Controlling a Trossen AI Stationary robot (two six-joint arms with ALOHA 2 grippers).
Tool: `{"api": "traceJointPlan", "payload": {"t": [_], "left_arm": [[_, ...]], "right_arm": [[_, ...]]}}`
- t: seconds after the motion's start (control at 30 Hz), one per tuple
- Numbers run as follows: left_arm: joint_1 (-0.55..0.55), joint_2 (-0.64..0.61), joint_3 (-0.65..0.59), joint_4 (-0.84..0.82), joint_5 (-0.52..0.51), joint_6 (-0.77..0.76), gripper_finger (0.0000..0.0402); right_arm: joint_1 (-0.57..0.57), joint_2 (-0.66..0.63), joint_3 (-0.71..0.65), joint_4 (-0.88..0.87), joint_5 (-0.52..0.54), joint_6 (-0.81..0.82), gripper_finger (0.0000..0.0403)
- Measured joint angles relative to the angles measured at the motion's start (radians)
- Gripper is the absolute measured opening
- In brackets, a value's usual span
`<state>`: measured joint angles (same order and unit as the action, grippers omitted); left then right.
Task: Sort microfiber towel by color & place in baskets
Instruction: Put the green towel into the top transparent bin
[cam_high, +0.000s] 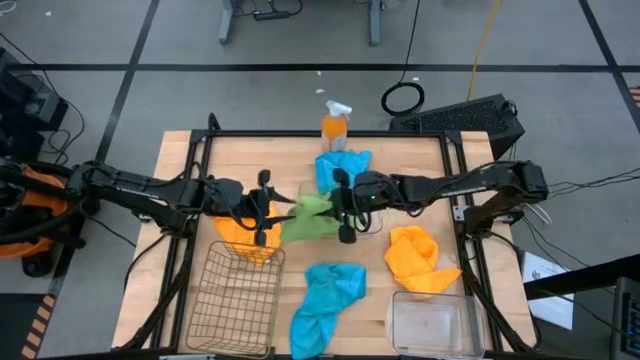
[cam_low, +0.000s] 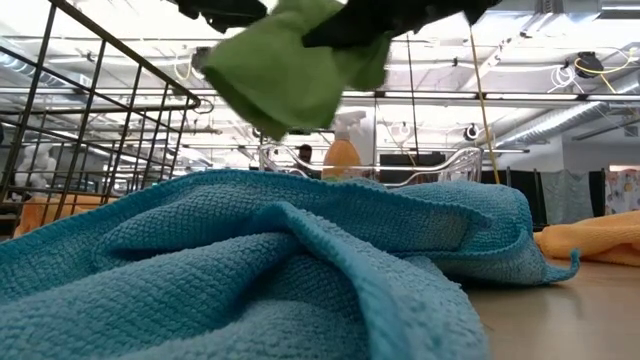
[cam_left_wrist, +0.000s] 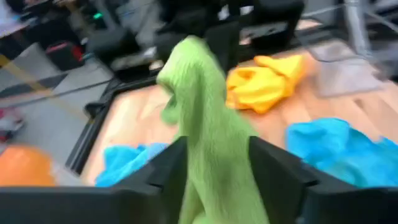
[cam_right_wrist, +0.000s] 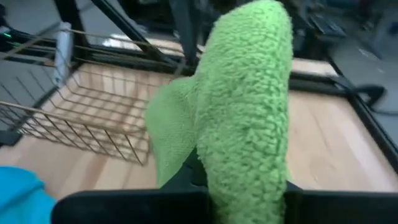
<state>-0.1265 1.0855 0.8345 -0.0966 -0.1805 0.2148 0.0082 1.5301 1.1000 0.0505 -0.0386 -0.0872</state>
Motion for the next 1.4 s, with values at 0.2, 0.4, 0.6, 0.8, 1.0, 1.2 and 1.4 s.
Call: {"api": "traceJointPlan", "payload": {"t": [0.2,0.4,0.6,0.8,1.0,1.2,1.4], "left_arm": [[0.003,-0.005,-0.004,-0.048,-0.147,-0.105,0.0264],[-0.011,-0.005,-0.056,-0.020,-0.037,-0.058,0.0286],[-0.039,-0.005,-0.131,0.101,-0.029,0.064,0.0287],[-0.084,0.010,-0.198,0.429,0.087,0.172,0.0283],[-0.137,0.072,-0.198,0.484,0.029,0.306,0.0256],[-0.138,0.151,-0.199,0.546,-0.034,0.372,0.0249],[-0.156,0.155,-0.199,0.558,-0.050,0.404,0.0248]], "right_arm": [[0.028,-0.105,0.000,-0.123,0.152,0.020,0.0008],[0.078,-0.167,0.000,-0.163,0.222,-0.005,0.0008],[0.134,-0.204,0.000,-0.171,0.206,-0.027,0.0008],[0.153,-0.170,0.000,-0.165,0.092,-0.014,0.0009],[0.150,-0.123,0.000,-0.050,0.093,-0.029,0.0009],[0.142,-0.123,0.000,-0.019,0.093,-0.054,0.0009],[0.137,-0.122,0.000,-0.059,0.095,-0.053,0.0009]]}}
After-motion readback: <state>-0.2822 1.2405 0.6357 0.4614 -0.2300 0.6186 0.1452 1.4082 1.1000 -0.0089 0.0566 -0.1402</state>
